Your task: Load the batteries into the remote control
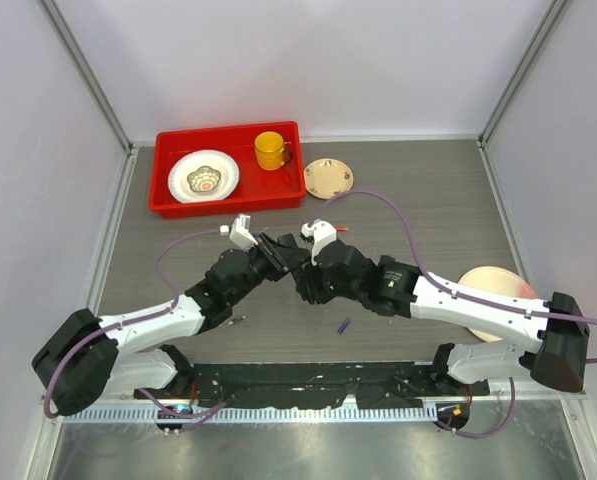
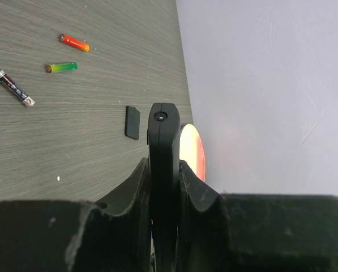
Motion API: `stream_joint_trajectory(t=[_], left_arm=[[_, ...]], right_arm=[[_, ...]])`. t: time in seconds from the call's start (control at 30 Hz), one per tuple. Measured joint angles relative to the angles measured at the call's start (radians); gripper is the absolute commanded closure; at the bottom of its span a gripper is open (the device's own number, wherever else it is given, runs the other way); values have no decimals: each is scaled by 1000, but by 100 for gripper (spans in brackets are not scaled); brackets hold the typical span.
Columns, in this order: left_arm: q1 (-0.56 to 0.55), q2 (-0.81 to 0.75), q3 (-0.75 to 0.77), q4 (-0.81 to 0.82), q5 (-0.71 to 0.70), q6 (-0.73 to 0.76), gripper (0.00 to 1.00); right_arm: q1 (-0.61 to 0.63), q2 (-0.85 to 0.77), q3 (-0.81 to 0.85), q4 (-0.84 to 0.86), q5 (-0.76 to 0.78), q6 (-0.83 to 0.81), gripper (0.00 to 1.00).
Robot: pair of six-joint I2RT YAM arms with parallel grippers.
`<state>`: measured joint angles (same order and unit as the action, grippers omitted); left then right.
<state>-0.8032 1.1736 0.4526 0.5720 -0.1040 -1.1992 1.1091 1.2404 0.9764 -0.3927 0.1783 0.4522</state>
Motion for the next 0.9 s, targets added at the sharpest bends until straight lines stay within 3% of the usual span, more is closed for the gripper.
stream_joint_trajectory(t=[0.27, 0.6, 0.77, 0.9], left_arm=[[3, 0, -1, -2, 6, 8, 100], [8, 0, -10, -20, 1, 40, 100], [15, 14, 2, -95, -25, 93, 100], [18, 92, 104, -293, -80, 174, 100]], right_arm=[[-36, -33, -31, 35, -80, 26, 54], [-88, -90, -57, 43, -129, 48, 52], [-99, -118, -91, 32, -50, 50, 53], [-100, -146, -135, 14, 71, 51, 54]])
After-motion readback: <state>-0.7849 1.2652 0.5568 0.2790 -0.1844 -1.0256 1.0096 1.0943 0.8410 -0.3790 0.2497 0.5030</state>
